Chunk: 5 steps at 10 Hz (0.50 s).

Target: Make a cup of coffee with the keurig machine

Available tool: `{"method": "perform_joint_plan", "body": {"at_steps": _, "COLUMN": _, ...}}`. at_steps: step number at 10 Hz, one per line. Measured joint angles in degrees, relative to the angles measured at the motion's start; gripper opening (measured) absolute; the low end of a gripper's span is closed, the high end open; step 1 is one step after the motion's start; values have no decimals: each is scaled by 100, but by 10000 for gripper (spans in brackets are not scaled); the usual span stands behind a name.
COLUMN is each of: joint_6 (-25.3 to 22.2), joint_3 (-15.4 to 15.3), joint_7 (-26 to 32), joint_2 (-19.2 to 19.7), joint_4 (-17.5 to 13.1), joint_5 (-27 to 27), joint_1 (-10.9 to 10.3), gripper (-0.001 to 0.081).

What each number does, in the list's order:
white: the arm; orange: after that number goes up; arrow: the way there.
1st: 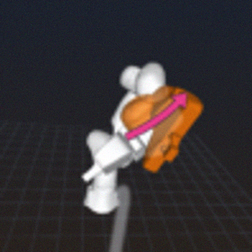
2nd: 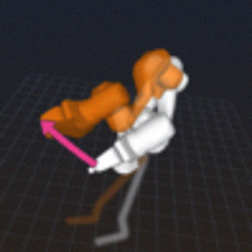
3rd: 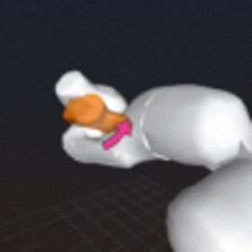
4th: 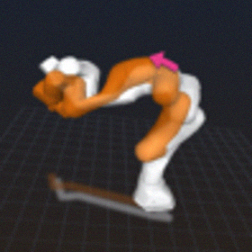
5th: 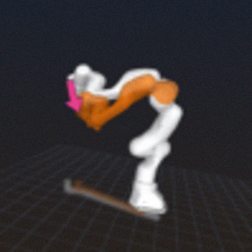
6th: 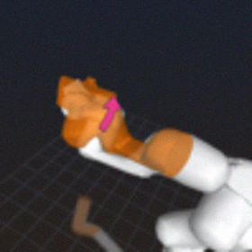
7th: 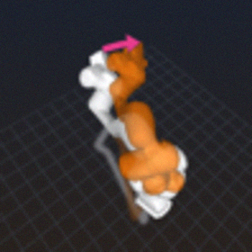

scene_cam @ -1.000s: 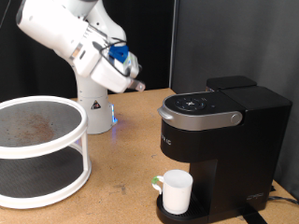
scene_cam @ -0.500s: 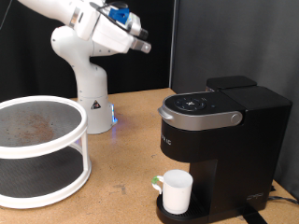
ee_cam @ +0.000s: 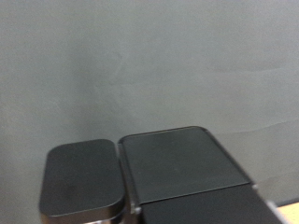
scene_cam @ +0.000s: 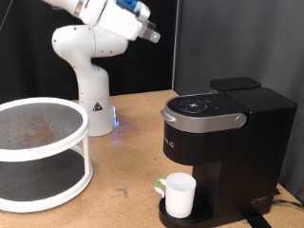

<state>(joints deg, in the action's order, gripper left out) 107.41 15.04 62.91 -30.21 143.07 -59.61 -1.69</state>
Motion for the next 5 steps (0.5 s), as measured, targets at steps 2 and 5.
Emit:
{"method": "perform_joint_plan", "body": {"at_steps": 2, "joint_6": 401, "joint_3": -365, "joint_7": -256, "joint_2": 26, "joint_4": -334, "joint_5": 546, "joint_1": 6, "gripper": 799}}
{"method": "perform_joint_plan", "body": {"at_steps": 5, "joint_6": 323, "joint_3": -900, "joint_7": -1568, "joint_2": 342, "joint_4": -1099, "joint_5": 2293, "joint_1": 101, "gripper": 799}}
